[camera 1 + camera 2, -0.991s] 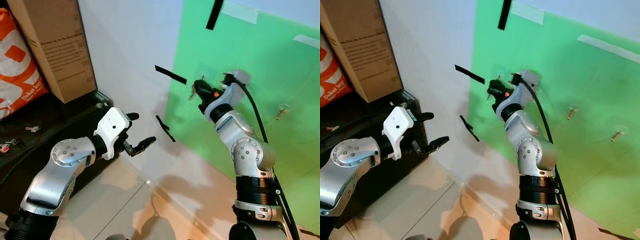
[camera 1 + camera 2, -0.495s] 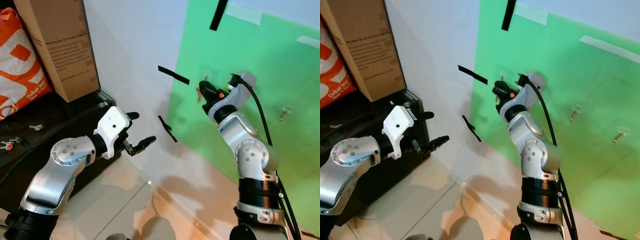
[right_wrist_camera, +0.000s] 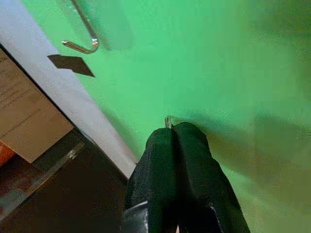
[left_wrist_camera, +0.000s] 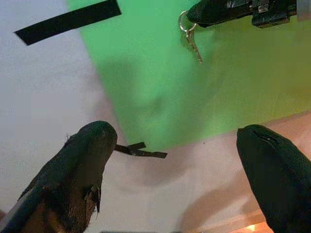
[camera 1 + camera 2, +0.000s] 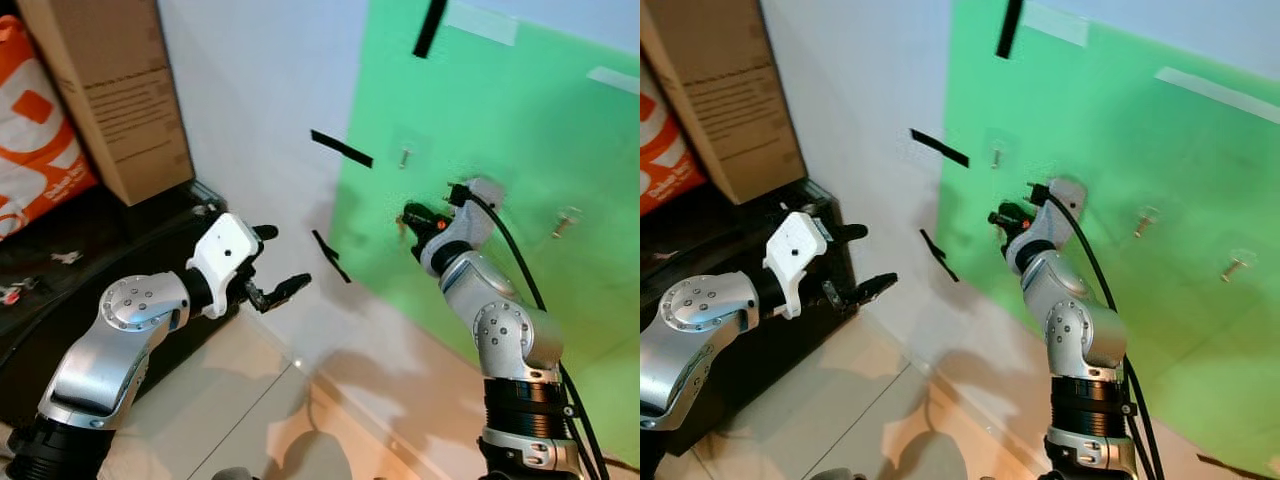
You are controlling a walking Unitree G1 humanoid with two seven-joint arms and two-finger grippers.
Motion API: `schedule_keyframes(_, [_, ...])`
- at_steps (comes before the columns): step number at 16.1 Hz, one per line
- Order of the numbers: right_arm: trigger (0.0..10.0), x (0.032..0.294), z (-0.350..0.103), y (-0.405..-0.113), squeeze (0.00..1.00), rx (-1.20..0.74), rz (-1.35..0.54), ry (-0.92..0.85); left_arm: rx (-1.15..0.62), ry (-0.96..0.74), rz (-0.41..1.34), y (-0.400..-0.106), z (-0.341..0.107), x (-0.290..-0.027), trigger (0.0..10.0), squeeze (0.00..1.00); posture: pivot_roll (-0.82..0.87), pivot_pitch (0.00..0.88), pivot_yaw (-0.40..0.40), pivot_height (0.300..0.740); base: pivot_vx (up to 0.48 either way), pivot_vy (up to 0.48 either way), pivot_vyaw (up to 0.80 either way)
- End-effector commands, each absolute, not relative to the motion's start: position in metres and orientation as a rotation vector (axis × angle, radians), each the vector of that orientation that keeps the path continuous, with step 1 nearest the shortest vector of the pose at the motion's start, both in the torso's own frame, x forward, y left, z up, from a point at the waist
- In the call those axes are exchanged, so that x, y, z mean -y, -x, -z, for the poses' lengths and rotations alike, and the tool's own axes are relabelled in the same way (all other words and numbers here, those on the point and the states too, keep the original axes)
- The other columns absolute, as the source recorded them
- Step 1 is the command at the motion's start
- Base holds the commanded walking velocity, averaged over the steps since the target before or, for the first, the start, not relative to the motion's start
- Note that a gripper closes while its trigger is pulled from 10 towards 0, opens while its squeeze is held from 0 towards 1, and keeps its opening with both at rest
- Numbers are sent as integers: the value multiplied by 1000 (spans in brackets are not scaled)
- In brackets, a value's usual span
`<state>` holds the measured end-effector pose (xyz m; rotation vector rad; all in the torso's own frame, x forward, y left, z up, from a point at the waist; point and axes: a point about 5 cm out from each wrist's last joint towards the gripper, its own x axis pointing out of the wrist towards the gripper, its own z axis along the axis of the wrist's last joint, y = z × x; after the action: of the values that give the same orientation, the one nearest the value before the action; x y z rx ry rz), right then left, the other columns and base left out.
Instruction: Hang keys on a hook
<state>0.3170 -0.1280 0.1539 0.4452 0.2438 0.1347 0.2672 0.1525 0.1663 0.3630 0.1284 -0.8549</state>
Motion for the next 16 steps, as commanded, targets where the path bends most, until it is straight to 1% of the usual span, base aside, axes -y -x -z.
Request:
schedule_keyframes(1, [10000, 128, -158, -318, 0, -236, -129, -424, -125, -373, 872, -268, -169, -149, 10000, 39, 59, 0, -62, 740, 0, 0, 0])
schedule_keyframes(3, [10000, 127, -162, -317, 0, -217, -146, -435, -123, -376, 873, -267, -169, -149, 10000, 39, 61, 0, -62, 740, 0, 0, 0])
schedule_keyframes(5, [10000, 122, -177, -315, 0, -141, -254, -480, -123, -375, 874, -267, -169, -149, 10000, 39, 60, 0, -62, 740, 0, 0, 0])
schedule_keyframes(7, [10000, 117, -199, -309, 0, -55, -442, -503, -124, -379, 875, -267, -169, -149, 10000, 43, 57, 0, -58, 740, 0, 0, 0])
schedule_keyframes(9, [10000, 113, -223, -296, 0, 24, -655, -511, -124, -384, 880, -267, -168, -150, 10000, 39, 54, 0, -56, 740, 0, 0, 0])
schedule_keyframes(11, [10000, 112, -238, -286, 0, 71, -790, -525, -120, -388, 888, -267, -169, -149, 10000, 35, 50, 0, -54, 740, 0, 0, 0])
schedule_keyframes(13, [10000, 112, -242, -283, 0, 78, -828, -498, -118, -389, 890, -267, -169, -149, 10000, 39, 50, 0, -55, 740, 0, 0, 0])
schedule_keyframes(16, [10000, 111, -242, -284, 0, 70, -825, -487, -118, -389, 893, -267, -169, -149, 10000, 35, 51, 0, -55, 740, 0, 0, 0])
